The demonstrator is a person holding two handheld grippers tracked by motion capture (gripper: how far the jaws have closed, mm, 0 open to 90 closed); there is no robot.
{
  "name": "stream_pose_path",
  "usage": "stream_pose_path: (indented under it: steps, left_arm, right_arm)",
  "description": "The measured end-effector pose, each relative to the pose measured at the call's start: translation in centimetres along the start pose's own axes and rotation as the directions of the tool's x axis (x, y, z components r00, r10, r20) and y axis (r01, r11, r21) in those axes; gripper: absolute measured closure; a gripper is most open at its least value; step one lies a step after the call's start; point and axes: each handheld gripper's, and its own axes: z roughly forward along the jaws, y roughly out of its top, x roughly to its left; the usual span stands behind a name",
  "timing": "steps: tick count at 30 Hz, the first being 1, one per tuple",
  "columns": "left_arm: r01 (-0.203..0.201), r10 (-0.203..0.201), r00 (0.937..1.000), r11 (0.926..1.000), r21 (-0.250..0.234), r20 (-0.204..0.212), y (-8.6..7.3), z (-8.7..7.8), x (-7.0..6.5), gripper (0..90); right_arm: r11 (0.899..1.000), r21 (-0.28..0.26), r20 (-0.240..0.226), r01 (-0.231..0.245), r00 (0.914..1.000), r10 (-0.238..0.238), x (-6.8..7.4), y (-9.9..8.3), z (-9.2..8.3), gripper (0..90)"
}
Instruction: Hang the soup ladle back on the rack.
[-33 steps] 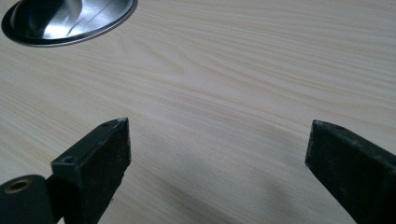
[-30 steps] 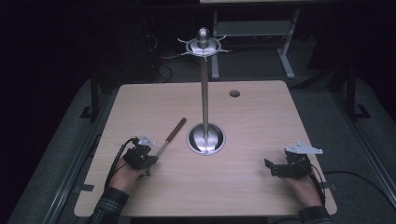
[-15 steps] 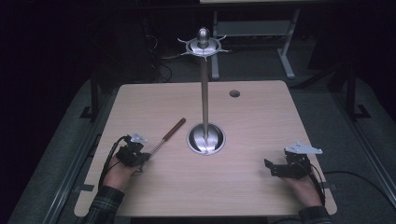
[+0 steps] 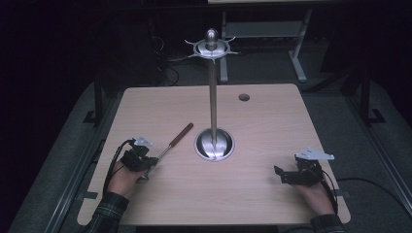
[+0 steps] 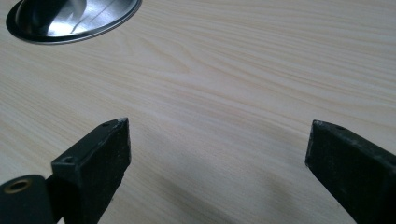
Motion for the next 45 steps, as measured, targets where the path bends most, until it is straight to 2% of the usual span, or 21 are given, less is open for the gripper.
stream_pose_path:
  steps: [6,8,17,22,26,28,32,35,37,39,42,45]
  left_arm:
    - [0.0,0.0,0.9997,0.9999,-0.015,0.026,0.8,-0.1,0.4,84.1]
    - [0.011,-0.01,0.9992,0.9996,-0.026,0.039,1.2,-0.1,0.5,81.8]
    - [-0.011,0.011,0.9988,0.9999,-0.005,0.047,3.6,0.5,1.1,58.8]
    - [-0.017,0.016,0.9983,0.9997,0.018,0.056,5.5,1.3,1.5,50.3]
    - [-0.038,0.036,0.9977,0.9987,0.035,0.057,6.8,1.8,1.7,48.3]
    - [-0.034,0.033,0.9982,0.9991,0.025,0.051,7.3,2.3,1.7,47.6]
    - [-0.045,0.042,0.998,0.998,0.044,0.047,8.1,3.2,1.8,47.5]
    - [-0.064,0.061,0.997,0.9952,0.074,0.047,8.5,3.7,1.9,47.6]
    - [-0.055,0.05,0.9973,0.9942,0.093,0.054,8.6,4.4,1.9,48.2]
    - [-0.06,0.056,0.9977,0.9921,0.11,0.037,8.8,4.7,2.0,48.6]
    - [-0.05,0.046,0.9983,0.991,0.124,0.035,9.1,5.2,2.1,50.5]
    - [-0.064,0.061,0.9979,0.9853,0.159,0.02,9.5,5.8,2.1,51.8]
  right_arm:
    - [1.0,0.002,-0.006,-0.007,1.0,0.007,0.0,0.0,0.0,6.2]
    - [1.0,0.003,-0.006,-0.004,1.0,0.004,0.0,0.0,0.1,6.2]
    - [1.0,-0.001,-0.01,-0.008,0.9999,0.008,-0.1,-0.1,0.1,6.2]
    - [1.0,-0.003,-0.01,-0.004,0.9999,0.004,-0.1,-0.2,0.2,6.2]
    - [1.0,-0.005,-0.01,-0.001,0.9999,0.001,-0.1,-0.2,0.2,6.3]
    - [1.0,-0.005,-0.01,-0.001,0.9999,0.001,-0.1,-0.2,0.2,6.3]
    - [1.0,-0.006,-0.011,0.0,0.9999,0.0,-0.1,-0.2,0.2,6.3]
    - [1.0,-0.009,-0.012,-0.002,0.9999,0.002,-0.1,-0.3,0.2,6.3]
    - [1.0,-0.009,-0.012,-0.001,0.9999,0.001,-0.1,-0.3,0.2,6.3]
    - [1.0,-0.008,-0.011,0.0,0.9999,0.0,-0.1,-0.3,0.2,6.3]
    - [1.0,-0.007,-0.011,0.0,0.9999,0.0,-0.1,-0.3,0.2,6.3]
    - [1.0,-0.006,-0.011,0.0,0.9999,0.0,-0.1,-0.3,0.2,6.3]
